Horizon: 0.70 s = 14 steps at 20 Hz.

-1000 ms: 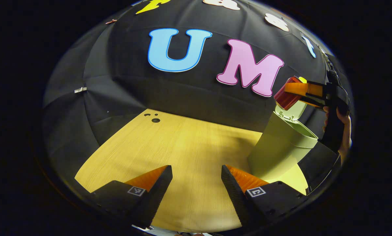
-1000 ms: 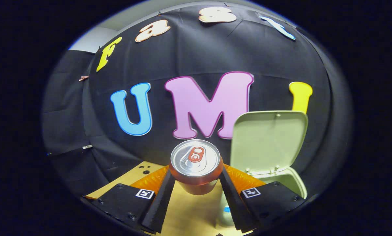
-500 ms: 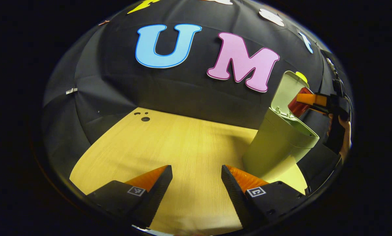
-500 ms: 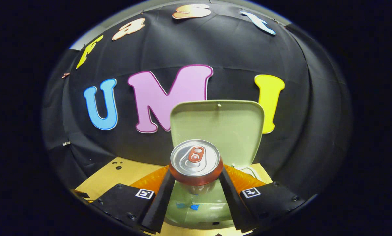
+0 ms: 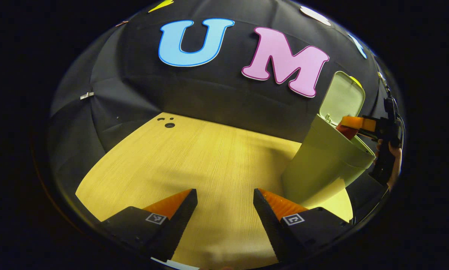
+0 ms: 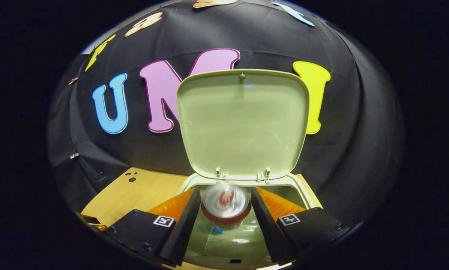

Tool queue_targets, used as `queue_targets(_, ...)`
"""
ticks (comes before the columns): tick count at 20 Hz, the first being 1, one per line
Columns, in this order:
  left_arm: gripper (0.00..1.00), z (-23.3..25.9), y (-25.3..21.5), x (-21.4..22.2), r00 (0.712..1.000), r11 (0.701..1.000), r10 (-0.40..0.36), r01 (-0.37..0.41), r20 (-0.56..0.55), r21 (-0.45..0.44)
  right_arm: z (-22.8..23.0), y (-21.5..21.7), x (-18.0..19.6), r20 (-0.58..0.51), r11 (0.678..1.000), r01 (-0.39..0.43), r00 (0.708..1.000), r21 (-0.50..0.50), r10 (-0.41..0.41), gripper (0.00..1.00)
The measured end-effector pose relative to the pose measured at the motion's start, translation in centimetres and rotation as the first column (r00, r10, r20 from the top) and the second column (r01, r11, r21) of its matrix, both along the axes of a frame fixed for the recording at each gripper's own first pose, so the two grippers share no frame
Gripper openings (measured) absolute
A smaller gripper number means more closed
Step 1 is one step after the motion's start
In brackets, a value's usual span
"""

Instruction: Press the lid of the desktop garbage bin to open it, pick up the crumpled paper on the desktop and throw it into the bin, then pick up the pop can on the desktop and drop it into the bin, and finally close the garbage bin lid.

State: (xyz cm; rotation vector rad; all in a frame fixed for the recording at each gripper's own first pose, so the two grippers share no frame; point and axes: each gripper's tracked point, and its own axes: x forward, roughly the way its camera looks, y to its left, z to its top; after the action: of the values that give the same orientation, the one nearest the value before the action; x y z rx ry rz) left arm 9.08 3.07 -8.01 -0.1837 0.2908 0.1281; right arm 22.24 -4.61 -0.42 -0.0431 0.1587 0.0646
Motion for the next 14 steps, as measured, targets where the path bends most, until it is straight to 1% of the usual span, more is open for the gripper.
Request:
queue_targets(1, 0.96, -0.3, -0.3, -0.3, 1.000, 1.000, 0.008, -0.008, -0.005, -0.007, 0.0, -0.2, 0.1, 0.002, 1.000, -0.005, 1.000, -0.016, 0.005, 0.88)
queue_targets(2, 0.96, -0.6, -0.6, -0.6, 1.000, 1.000, 0.009, -0.009, -0.006, -0.013, 0.2, -0.1, 0.1, 0.011, 1.000, -0.012, 1.000, -0.027, 0.012, 0.93)
queue_targets(3, 0.96, -0.8, -0.8, -0.8, 1.000, 1.000, 0.007, -0.008, -0.008, -0.015, 0.6, 0.0, -0.1, 0.021, 0.999, -0.015, 1.000, -0.034, 0.015, 0.94)
queue_targets(4, 0.96, -1.0, -0.8, -1.1, 1.000, 1.000, 0.004, -0.004, -0.012, -0.012, 1.1, 0.1, -0.3, 0.031, 0.999, -0.015, 0.999, -0.034, 0.016, 0.97)
queue_targets(6, 0.96, -1.3, -0.5, -1.7, 1.000, 1.000, -0.007, 0.007, -0.018, -0.004, 2.6, 0.4, -1.2, 0.057, 1.000, -0.016, 0.998, -0.020, 0.018, 0.97)
queue_targets(8, 0.96, -0.8, 0.4, -2.5, 1.000, 1.000, -0.011, 0.011, -0.001, 0.001, 5.3, 1.0, -2.2, 0.101, 1.000, -0.021, 0.995, -0.014, 0.022, 0.97)
queue_targets(12, 0.96, -1.2, 2.6, -4.1, 1.000, 1.000, 0.012, -0.012, 0.009, -0.019, 11.1, 2.0, -3.8, 0.192, 0.998, -0.030, 0.981, -0.046, 0.039, 0.97)
queue_targets(14, 0.96, -1.4, 3.5, -5.2, 1.000, 0.999, 0.026, -0.025, 0.015, -0.022, 13.1, 2.2, -3.9, 0.206, 0.997, -0.029, 0.978, -0.068, 0.042, 0.96)
